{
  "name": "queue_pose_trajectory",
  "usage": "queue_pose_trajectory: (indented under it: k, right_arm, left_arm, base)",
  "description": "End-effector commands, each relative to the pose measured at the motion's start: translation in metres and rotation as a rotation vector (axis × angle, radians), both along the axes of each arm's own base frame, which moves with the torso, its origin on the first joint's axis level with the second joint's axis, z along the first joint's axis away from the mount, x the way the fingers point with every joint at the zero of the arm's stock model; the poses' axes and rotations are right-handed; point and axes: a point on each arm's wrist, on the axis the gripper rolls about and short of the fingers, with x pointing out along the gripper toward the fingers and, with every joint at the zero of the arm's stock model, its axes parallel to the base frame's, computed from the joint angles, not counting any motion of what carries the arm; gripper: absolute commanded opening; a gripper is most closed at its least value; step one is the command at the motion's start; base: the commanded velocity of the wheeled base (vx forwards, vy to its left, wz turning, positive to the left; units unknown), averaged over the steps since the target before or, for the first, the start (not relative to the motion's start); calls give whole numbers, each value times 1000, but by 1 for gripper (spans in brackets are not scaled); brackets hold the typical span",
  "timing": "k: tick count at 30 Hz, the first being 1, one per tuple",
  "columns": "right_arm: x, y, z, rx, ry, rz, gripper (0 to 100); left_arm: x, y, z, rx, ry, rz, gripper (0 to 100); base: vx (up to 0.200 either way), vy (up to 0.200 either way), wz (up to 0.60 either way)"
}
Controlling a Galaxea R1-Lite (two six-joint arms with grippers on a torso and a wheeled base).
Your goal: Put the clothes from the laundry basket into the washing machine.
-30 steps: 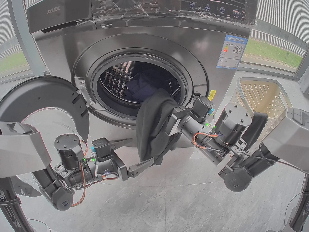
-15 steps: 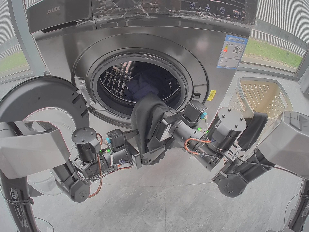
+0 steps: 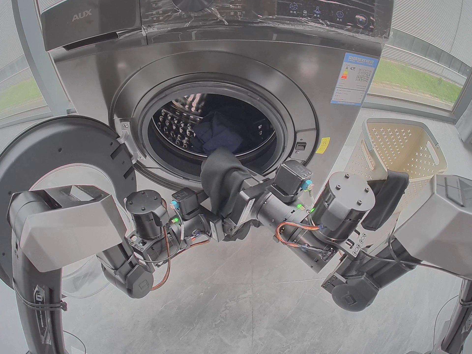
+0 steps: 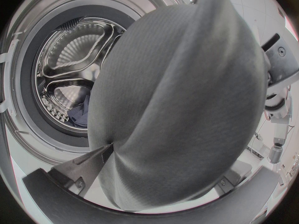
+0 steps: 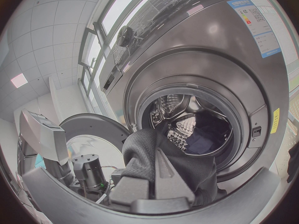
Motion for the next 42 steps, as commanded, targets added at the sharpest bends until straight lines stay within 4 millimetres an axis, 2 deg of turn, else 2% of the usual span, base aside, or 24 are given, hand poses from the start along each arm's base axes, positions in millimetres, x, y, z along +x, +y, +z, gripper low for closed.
queue_pose_trajectory:
  k: [1,8,9,12,18,20,22,23,25,32,38,41,42]
  right_arm:
    - [-7,1,8,13,-10,14,0]
    - [-9,-2,9,19,-9,13,0]
    - [-9,-3,9,19,-5,13,0]
    - [-8,-6,8,19,-1,5,0]
    - [1,-25,6,8,17,-47,0]
    - [4,-34,5,5,29,-70,0]
    - [7,-39,2,-3,40,-84,0]
    - [12,-47,-4,-17,57,-111,0]
    - [13,-51,-10,-31,73,-119,0]
    - [10,-41,-21,-37,97,-90,0]
    - [-2,-32,-21,-29,82,-49,0]
    - [-4,-34,-23,-41,92,-48,0]
    - [-5,-35,-24,-46,94,-48,100]
  left_arm:
    - [9,1,-12,4,17,21,100]
    - [23,-1,-14,-11,-8,54,100]
    - [23,-1,-15,-10,-8,56,0]
    - [23,-2,-14,-11,-11,57,0]
    - [28,5,7,-73,-42,104,0]
    - [24,10,22,-95,-62,108,0]
    - [22,13,28,-100,-72,111,0]
    - [16,17,36,-104,-76,113,0]
    - [6,21,44,-108,-74,110,0]
    - [-27,35,61,-101,-60,106,0]
    - [-39,38,69,-103,-70,101,0]
    - [-42,38,74,-110,-82,96,0]
    - [-43,38,75,-112,-83,96,0]
  base:
    - [0,0,0]
    - [0,0,0]
    - [0,0,0]
    - [0,0,0]
    - [0,0,0]
    - [0,0,0]
    - [0,0,0]
    - [0,0,0]
    - [0,0,0]
    - [0,0,0]
    - [0,0,0]
    - [0,0,0]
    - [0,0,0]
